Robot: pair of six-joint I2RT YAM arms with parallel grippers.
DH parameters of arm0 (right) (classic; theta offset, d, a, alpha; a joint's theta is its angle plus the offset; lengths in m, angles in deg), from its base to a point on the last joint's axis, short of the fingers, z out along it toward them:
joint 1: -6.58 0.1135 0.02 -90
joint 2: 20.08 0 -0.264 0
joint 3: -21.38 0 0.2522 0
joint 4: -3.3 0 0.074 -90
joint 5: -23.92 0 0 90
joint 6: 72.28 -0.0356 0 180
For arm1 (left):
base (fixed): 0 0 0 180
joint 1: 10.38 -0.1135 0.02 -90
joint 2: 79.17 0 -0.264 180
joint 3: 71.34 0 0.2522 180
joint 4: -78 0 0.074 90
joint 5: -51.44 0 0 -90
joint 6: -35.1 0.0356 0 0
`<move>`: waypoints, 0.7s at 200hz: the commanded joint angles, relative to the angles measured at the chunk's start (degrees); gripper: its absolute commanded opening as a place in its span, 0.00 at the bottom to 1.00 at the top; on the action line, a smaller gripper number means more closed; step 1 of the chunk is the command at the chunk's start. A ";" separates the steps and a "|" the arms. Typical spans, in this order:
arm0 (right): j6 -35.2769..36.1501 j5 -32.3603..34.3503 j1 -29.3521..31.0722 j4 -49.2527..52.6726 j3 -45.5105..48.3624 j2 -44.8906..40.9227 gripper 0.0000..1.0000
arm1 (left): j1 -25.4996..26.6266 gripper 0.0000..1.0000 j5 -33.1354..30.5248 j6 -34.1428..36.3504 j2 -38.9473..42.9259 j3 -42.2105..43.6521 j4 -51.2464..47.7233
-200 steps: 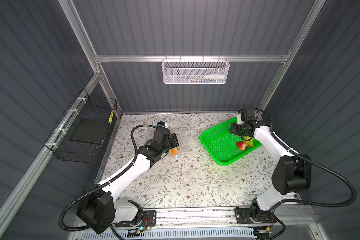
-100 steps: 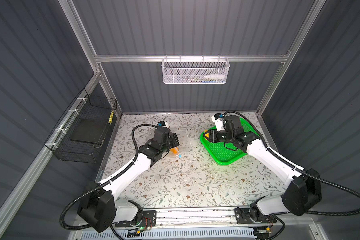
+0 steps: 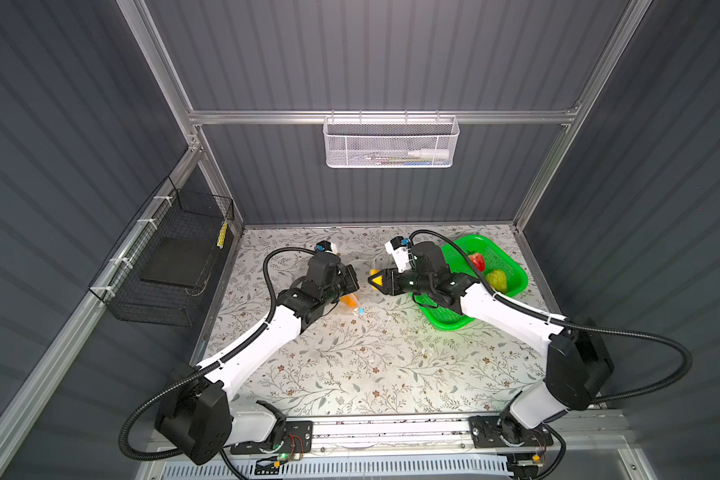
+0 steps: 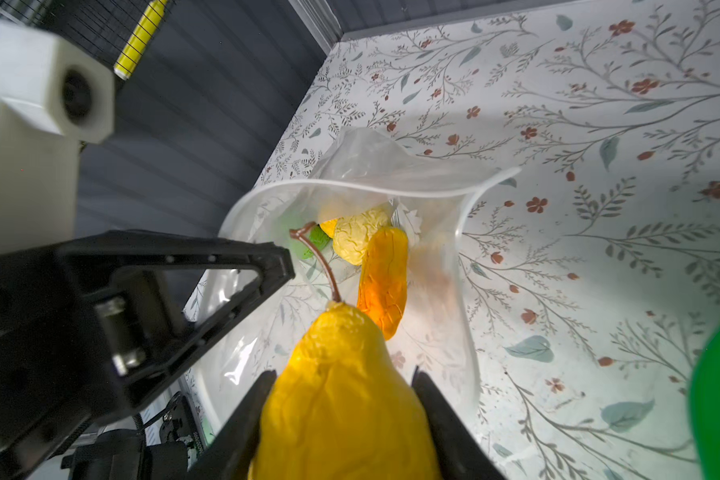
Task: Place the food in the zip-top bag and seal the zipper
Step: 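Carry the yellow pear to the bag mouth with the right gripper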
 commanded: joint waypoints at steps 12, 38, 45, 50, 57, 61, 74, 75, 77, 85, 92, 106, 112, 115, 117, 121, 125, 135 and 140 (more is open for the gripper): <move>-1.25 -0.10 2.00 -3.23 -1.37 3.06 0.45 | 0.23 0.00 0.56 1.38 0.36 -2.42 -0.79; -1.30 -0.17 3.22 -2.78 -2.18 5.21 0.45 | 0.23 0.00 0.76 1.47 0.29 -2.47 -0.89; -1.59 -0.26 3.38 -2.78 -2.49 5.89 0.45 | 0.22 0.00 0.89 1.50 0.27 -2.47 -0.84; -1.76 -0.15 3.44 -2.80 -2.82 6.43 0.45 | 0.23 0.00 1.01 1.47 0.26 -2.52 -0.80; -2.10 0.19 3.39 -2.72 -3.51 7.16 0.44 | 0.23 0.00 1.07 1.44 0.19 -2.48 -0.67; -2.20 0.33 3.44 -2.71 -3.80 7.62 0.44 | 0.23 0.00 1.15 1.44 0.24 -2.46 -0.63; -2.42 0.43 3.36 -2.50 -5.29 9.42 0.45 | 0.23 0.00 1.32 1.16 0.35 -2.15 -0.54; -2.45 0.43 3.36 -2.52 -5.39 9.52 0.45 | 0.23 0.00 1.33 1.16 0.40 -2.13 -0.54; -2.43 0.43 3.42 -2.40 -5.68 9.81 0.45 | 0.23 0.00 1.38 1.15 0.39 -2.12 -0.49; -2.57 2.01 3.42 -1.90 -6.80 10.94 0.45 | 0.23 0.00 1.51 1.06 0.49 -1.80 -0.38; -2.55 2.78 3.46 -1.52 -7.69 11.84 0.45 | 0.23 0.00 1.56 1.05 0.63 -1.73 -0.45; -2.74 3.33 3.45 -0.85 -9.14 13.38 0.46 | 0.23 0.00 1.51 0.93 0.92 -1.44 -0.37; -2.75 3.31 3.45 -0.63 -9.62 13.97 0.47 | 0.23 0.00 1.51 0.89 1.04 -1.33 -0.36; -2.84 3.33 3.50 -0.52 -9.84 14.23 0.48 | 0.23 0.00 1.47 0.82 1.06 -1.24 -0.36; -2.82 3.33 3.48 -0.45 -10.03 14.44 0.48 | 0.23 0.00 1.42 0.81 1.06 -1.20 -0.36; -2.84 3.24 3.45 -0.27 -10.33 14.82 0.48 | 0.23 0.00 1.42 0.80 1.06 -1.11 -0.34; -2.81 3.25 3.45 -0.06 -10.60 15.17 0.49 | 0.23 0.00 1.39 0.84 1.14 -1.07 -0.36; -2.90 3.14 3.58 0.54 -11.23 15.90 0.50 | 0.23 0.00 1.28 0.80 1.15 -1.01 -0.26; -2.92 3.09 3.62 0.86 -11.52 16.22 0.52 | 0.23 0.00 1.25 0.76 1.15 -0.93 -0.27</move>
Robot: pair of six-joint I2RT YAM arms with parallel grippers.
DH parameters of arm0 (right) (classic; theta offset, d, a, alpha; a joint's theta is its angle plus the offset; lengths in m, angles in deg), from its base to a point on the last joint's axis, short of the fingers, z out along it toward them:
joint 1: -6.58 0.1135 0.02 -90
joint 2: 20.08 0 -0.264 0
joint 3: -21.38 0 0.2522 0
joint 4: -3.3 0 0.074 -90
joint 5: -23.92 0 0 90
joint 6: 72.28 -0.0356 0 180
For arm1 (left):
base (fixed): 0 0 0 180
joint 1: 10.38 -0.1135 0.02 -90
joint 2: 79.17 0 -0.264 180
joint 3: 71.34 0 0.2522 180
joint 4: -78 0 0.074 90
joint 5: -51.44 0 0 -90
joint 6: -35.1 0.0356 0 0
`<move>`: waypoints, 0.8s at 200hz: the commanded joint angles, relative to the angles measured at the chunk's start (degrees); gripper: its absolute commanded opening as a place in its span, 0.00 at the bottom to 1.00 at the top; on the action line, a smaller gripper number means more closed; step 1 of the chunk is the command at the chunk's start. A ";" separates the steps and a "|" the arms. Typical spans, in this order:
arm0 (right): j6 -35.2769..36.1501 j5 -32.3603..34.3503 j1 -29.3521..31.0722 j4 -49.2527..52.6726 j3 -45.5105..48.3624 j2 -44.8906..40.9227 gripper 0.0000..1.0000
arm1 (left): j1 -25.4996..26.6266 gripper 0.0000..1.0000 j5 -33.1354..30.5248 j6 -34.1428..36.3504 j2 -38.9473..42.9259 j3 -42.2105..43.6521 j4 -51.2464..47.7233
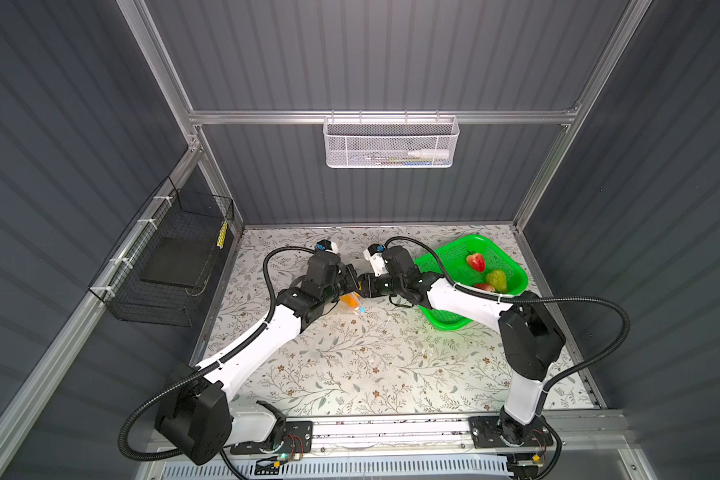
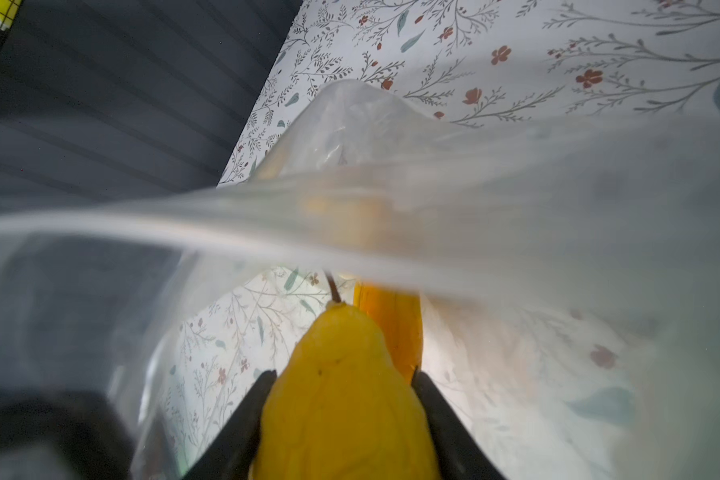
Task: Place the food in the zip-top bag and seal the zipper
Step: 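Carry the yellow pear to the bag mouth with the right gripper, then open the right gripper to release the yellow pear into the bag, then move the right gripper back over the green basket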
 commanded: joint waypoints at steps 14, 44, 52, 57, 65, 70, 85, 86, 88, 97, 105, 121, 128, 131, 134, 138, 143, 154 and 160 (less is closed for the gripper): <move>-0.60 0.61 0.23 2.28 -2.51 2.05 0.56 | 0.23 0.00 0.55 0.69 1.15 -0.28 -0.07; -0.79 0.38 0.33 1.87 -1.90 1.18 0.66 | 0.23 0.00 0.03 0.41 1.24 -0.03 0.01; -0.81 0.22 0.32 1.86 -1.73 0.74 0.68 | 0.23 0.00 0.02 0.35 1.10 -0.06 0.10; -0.74 0.09 0.35 1.76 -1.67 0.30 0.70 | 0.23 0.00 -0.06 0.27 1.15 -0.07 0.19; -0.54 -0.06 0.28 1.76 -1.61 -0.44 0.73 | 0.23 0.00 -0.15 0.13 1.07 -0.01 0.27; -0.38 -0.10 0.30 1.77 -1.56 -0.93 0.74 | 0.23 0.00 -0.15 0.10 1.06 0.01 0.34; 0.29 -0.13 0.20 2.15 -1.59 -2.65 0.76 | 0.23 0.00 -0.23 0.01 1.06 0.12 0.54; 0.37 -0.12 0.19 2.18 -1.56 -2.78 0.77 | 0.23 0.00 -0.24 -0.08 1.06 0.14 0.58; 0.47 -0.07 0.21 2.20 -1.55 -3.03 0.77 | 0.23 0.00 -0.29 -0.12 1.06 0.20 0.64; 0.93 0.28 0.06 2.59 -1.43 -4.33 0.78 | 0.23 0.00 -0.33 -0.09 1.10 0.32 0.65; 1.39 0.50 -0.08 2.80 -1.26 -5.69 0.78 | 0.23 0.00 -0.33 -0.25 1.04 0.39 0.76; 2.65 1.44 -0.78 3.70 -0.64 -8.50 0.79 | 0.23 0.00 -0.42 -0.26 1.06 0.44 0.78; 3.27 2.21 -1.17 4.49 -0.34 -9.77 0.79 | 0.23 0.00 -0.42 -0.32 1.15 0.55 0.72; 3.59 2.45 -1.44 4.81 -0.20 -10.42 0.79 | 0.23 0.00 -0.42 -0.42 1.10 0.52 0.74; 3.96 2.71 -1.73 5.16 -0.01 -10.98 0.79 | 0.23 0.00 -0.46 -0.35 1.21 0.54 0.72; 4.49 3.16 -2.10 5.69 0.23 -11.74 0.79 | 0.19 0.00 -0.48 -0.37 1.23 0.63 0.72; 5.19 3.87 -2.59 6.52 0.44 -12.79 0.80 | 0.23 0.00 -0.58 -0.35 1.32 0.74 0.73; 7.30 6.22 -3.91 8.82 0.88 -14.98 0.80 | 0.23 0.00 -0.64 -0.48 1.49 0.96 0.79; 8.68 8.09 -4.62 10.45 0.98 -16.12 0.80 | 0.19 0.00 -0.68 -0.51 1.58 1.07 0.76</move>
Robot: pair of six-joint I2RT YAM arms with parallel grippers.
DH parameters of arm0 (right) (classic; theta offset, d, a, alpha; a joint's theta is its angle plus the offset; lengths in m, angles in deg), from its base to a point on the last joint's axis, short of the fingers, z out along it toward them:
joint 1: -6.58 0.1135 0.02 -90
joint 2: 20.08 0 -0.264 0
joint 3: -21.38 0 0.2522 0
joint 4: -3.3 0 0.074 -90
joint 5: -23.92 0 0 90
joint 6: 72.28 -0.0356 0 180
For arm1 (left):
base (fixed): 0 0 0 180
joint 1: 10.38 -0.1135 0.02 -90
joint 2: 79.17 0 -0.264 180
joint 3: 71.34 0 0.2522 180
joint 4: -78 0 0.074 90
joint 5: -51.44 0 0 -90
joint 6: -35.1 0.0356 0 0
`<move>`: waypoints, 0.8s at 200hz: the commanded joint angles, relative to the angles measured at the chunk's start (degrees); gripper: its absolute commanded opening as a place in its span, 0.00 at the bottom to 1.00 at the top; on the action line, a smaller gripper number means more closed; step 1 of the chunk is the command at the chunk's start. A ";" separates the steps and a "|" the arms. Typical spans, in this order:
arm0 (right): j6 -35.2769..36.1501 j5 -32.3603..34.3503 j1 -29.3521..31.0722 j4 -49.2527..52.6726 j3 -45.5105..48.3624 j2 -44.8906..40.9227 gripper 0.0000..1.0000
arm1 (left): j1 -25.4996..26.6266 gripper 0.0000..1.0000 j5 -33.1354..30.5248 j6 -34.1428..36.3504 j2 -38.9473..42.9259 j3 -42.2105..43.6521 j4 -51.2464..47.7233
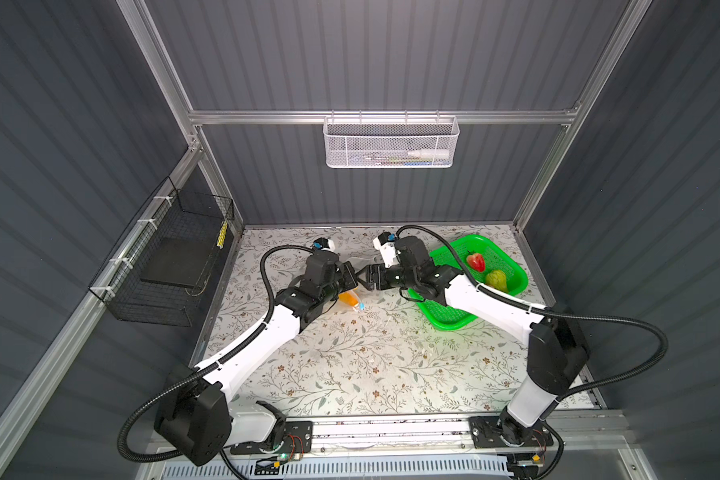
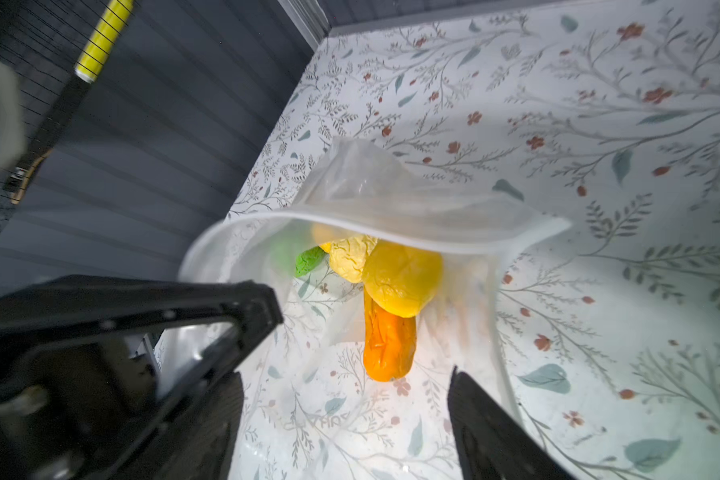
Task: Place the food in the zip-top bag and seal the zipper
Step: 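Move the right gripper back over the green basket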
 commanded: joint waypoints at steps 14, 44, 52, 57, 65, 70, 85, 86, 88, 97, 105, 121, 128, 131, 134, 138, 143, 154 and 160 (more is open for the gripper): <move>8.59 10.50 -4.33 8.23 0.88 -7.00 0.81 | 0.34 0.00 0.83 -0.34 1.41 1.31 -0.44; 14.50 21.10 -10.44 17.32 1.24 -10.33 0.85 | 0.34 0.00 1.03 -0.72 1.25 1.65 0.08; 15.72 23.27 -12.33 19.72 1.21 -10.80 0.86 | 0.34 0.00 1.12 -0.72 1.15 1.66 0.14; 16.35 24.57 -13.59 20.99 1.12 -11.00 0.86 | 0.34 0.00 1.13 -0.71 1.11 1.67 0.14; 17.25 25.99 -15.51 23.13 0.89 -11.10 0.88 | 0.34 0.00 1.13 -0.64 1.06 1.54 0.14; 17.71 26.77 -16.73 24.35 0.65 -11.06 0.88 | 0.34 0.00 1.11 -0.70 1.02 1.51 0.16; 18.76 28.48 -20.21 27.26 0.50 -10.77 0.90 | 0.34 0.00 1.00 -0.69 0.93 1.42 0.17; 18.75 28.57 -20.43 27.37 0.55 -10.76 0.91 | 0.34 0.00 0.98 -0.66 0.91 1.42 0.16; 18.92 28.89 -20.77 27.55 0.63 -10.69 0.91 | 0.34 0.00 0.96 -0.66 0.89 1.42 0.15; 19.56 30.36 -22.52 28.11 1.16 -10.41 0.92 | 0.34 0.00 0.96 -0.70 0.88 1.42 0.26; 20.08 31.88 -23.87 28.31 1.67 -9.93 0.94 | 0.36 0.00 1.04 -0.72 0.75 1.48 0.37; 21.09 34.62 -26.24 28.85 2.24 -8.65 0.96 | 0.34 0.00 1.19 -0.88 0.88 1.63 0.41; 21.45 35.83 -27.34 29.13 2.26 -7.80 0.97 | 0.32 0.00 1.13 -0.98 1.02 1.76 0.41; 21.58 36.26 -27.85 29.23 2.20 -7.42 0.97 | 0.34 0.00 1.13 -1.03 1.06 1.79 0.41; 21.70 36.52 -28.35 29.39 2.19 -7.07 0.97 | 0.34 0.00 1.13 -1.06 1.14 1.77 0.41; 22.02 36.68 -28.96 29.47 2.10 -6.57 0.97 | 0.34 0.00 1.07 -1.07 1.23 1.90 0.46; 22.08 36.76 -29.94 29.44 1.88 -5.80 0.98 | 0.34 0.00 1.09 -1.11 1.32 1.99 0.46; 22.18 35.89 -31.87 30.07 1.10 -4.29 0.98 | 0.36 0.00 1.06 -1.11 1.50 2.02 0.30; 22.11 35.01 -32.90 30.72 0.41 -3.20 0.98 | 0.34 0.00 1.02 -1.07 1.58 2.03 0.13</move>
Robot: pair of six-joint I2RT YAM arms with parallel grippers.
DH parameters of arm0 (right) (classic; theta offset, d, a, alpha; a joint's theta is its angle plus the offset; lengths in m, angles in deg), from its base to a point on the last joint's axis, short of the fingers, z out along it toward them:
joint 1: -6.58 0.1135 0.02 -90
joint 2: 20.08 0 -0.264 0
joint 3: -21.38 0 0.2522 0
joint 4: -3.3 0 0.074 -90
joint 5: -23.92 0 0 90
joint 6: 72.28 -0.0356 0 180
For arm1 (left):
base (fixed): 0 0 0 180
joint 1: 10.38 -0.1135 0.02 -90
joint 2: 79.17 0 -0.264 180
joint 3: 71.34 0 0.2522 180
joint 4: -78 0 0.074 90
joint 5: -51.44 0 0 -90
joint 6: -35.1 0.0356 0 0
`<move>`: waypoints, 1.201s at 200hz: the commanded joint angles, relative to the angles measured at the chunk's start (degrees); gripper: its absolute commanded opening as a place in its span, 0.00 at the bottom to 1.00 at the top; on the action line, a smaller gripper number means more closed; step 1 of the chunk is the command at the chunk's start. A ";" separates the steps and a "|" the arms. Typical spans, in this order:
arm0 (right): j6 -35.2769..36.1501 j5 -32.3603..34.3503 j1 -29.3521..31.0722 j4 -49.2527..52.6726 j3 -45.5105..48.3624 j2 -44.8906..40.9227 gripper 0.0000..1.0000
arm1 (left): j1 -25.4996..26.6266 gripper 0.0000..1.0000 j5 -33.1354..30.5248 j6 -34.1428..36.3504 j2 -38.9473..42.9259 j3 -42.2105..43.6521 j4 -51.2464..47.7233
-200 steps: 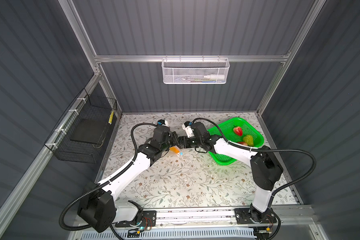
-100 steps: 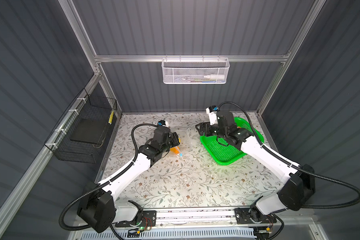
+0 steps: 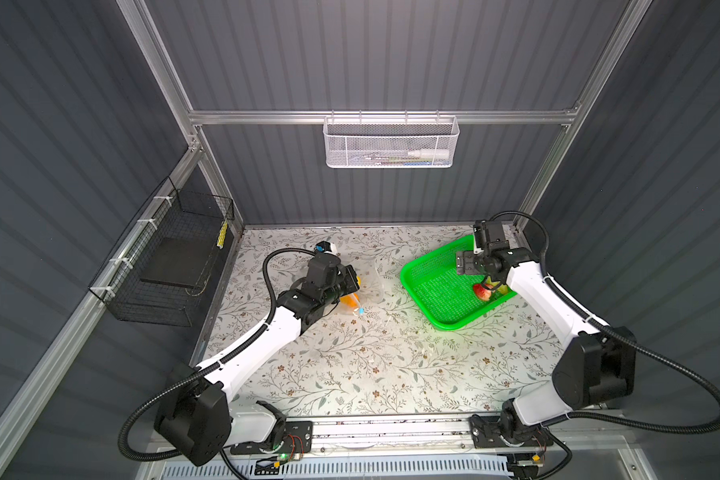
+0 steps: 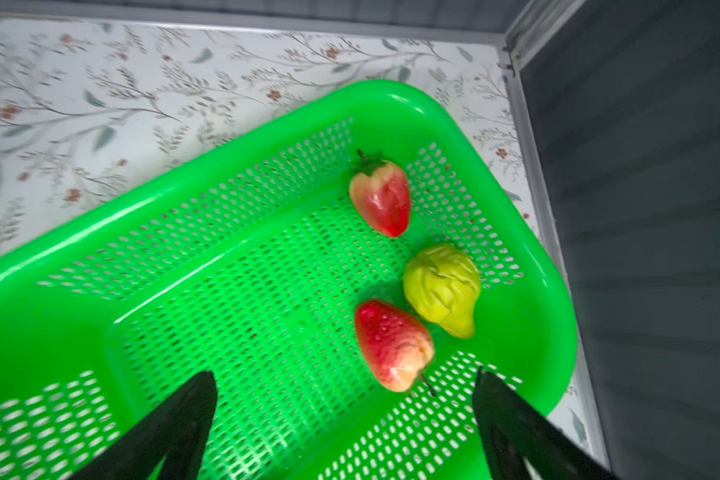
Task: Place the food in the zip-top bag and seal the zipper
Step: 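Move the right gripper back over the green basket, then lower the right gripper and grasp the green fruit between the strawberries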
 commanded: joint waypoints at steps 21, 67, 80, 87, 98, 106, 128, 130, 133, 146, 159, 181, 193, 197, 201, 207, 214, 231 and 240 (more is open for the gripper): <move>1.19 0.08 -5.99 4.82 -3.24 6.39 0.98 | 0.23 0.00 0.35 -0.61 1.74 0.63 -0.10; 0.75 -0.94 -9.91 6.20 -6.18 12.74 0.98 | 0.23 0.00 0.33 -0.52 1.76 0.32 -0.27; 0.73 -2.06 -10.92 5.76 -6.39 13.83 0.98 | 0.23 0.00 0.32 -0.61 1.67 0.36 -0.35; 0.61 -2.87 -11.45 5.26 -6.39 14.24 0.98 | 0.23 0.00 0.35 -0.61 1.66 0.37 -0.35; 0.64 -3.91 -12.13 4.43 -6.52 14.97 0.98 | 0.23 0.00 0.35 -0.57 1.59 0.28 -0.35; 0.93 -4.65 -12.47 4.11 -6.73 15.56 0.98 | 0.21 0.00 0.35 -0.54 1.57 0.28 -0.39; 1.45 -5.67 -13.15 3.73 -8.11 18.10 0.98 | 0.23 0.00 0.30 -0.30 1.61 -0.03 -0.68; 1.47 -5.71 -13.19 3.74 -8.20 18.25 0.98 | 0.23 0.00 0.20 -0.31 1.67 -0.08 -0.74; 1.48 -5.82 -13.28 3.68 -8.37 18.49 0.98 | 0.23 0.00 0.17 -0.27 1.72 -0.07 -0.78; 1.58 -5.88 -13.55 3.51 -9.00 19.64 0.98 | 0.23 0.00 -0.13 -0.24 1.91 -0.07 -1.05; 1.92 -6.57 -13.71 3.10 -9.26 20.57 0.98 | 0.19 0.00 -0.35 -0.21 2.08 0.02 -1.15; 2.33 -7.08 -13.85 2.22 -9.54 22.17 0.98 | 0.23 0.00 -0.36 -0.39 2.09 0.20 -1.15; 2.10 -8.23 -13.90 2.54 -10.18 23.21 0.98 | 0.23 0.00 -0.35 -0.43 1.95 0.17 -1.06; 1.95 -8.65 -13.91 2.75 -10.39 23.48 0.98 | 0.22 0.00 -0.36 -0.45 2.00 0.13 -1.06; 1.69 -9.11 -13.90 2.90 -10.58 23.72 0.97 | 0.23 0.00 -0.30 -0.45 2.01 0.04 -1.06; 1.45 -9.92 -13.91 3.11 -10.77 24.04 0.97 | 0.23 0.00 -0.36 -0.44 1.91 0.02 -1.06; 1.03 -11.08 -13.90 3.52 -10.88 24.18 0.96 | 0.23 0.00 -0.31 -0.47 1.92 0.00 -1.09; -0.09 -15.20 -13.78 3.71 -10.41 23.57 0.95 | 0.23 0.00 -0.42 -0.35 2.01 -0.07 -1.21; -0.87 -18.14 -13.81 3.33 -9.78 23.04 0.95 | 0.23 0.00 -0.53 -0.35 2.09 -0.03 -1.11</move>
